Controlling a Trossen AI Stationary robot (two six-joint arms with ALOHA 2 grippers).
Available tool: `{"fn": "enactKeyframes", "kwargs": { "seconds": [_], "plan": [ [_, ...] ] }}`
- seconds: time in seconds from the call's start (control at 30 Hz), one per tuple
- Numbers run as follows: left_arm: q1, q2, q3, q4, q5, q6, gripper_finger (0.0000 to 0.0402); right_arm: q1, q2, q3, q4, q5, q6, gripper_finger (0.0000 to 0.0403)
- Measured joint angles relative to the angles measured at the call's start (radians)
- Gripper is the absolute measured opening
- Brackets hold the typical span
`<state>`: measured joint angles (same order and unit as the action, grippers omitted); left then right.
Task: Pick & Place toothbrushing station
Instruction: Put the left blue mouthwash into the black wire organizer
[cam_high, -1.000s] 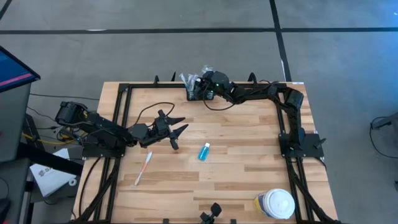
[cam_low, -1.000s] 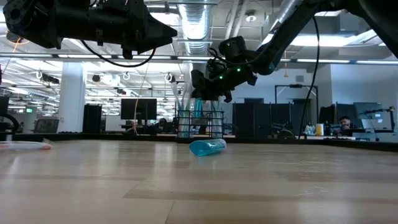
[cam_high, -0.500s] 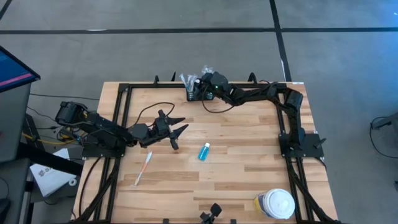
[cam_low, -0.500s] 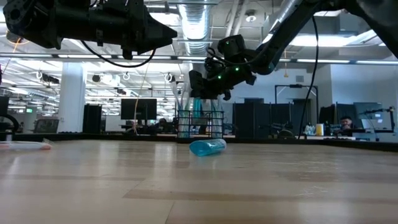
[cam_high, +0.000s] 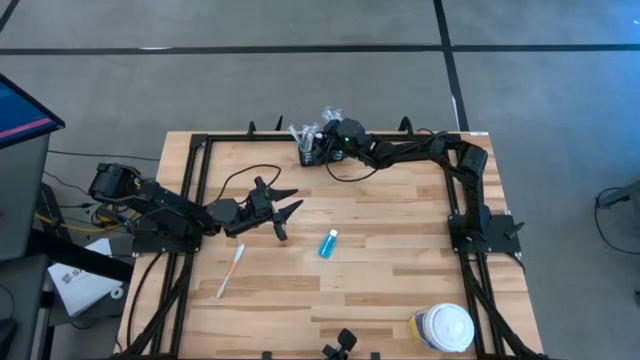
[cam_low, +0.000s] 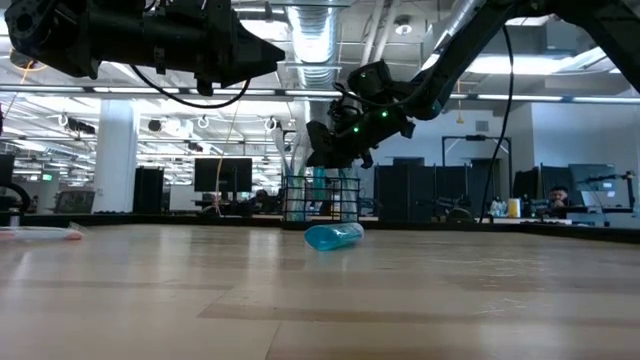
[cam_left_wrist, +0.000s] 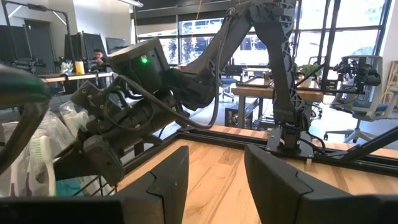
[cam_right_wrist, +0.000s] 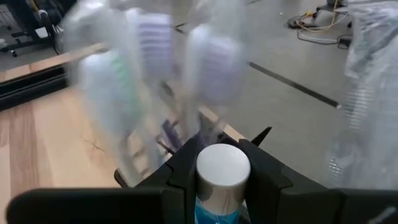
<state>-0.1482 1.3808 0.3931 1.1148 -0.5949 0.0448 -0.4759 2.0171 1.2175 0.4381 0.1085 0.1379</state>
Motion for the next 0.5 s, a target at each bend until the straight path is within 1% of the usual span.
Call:
{"fn": "enactKeyframes", "kwargs": {
  "seconds": [0.5],
  "plan": [
    [0.0,0.0,0.0,-0.001,0.0,0.0,0.0149,-0.004,-0.002,0.0,-0.019,-0.034,-0.006,0.0084]
  ]
}}
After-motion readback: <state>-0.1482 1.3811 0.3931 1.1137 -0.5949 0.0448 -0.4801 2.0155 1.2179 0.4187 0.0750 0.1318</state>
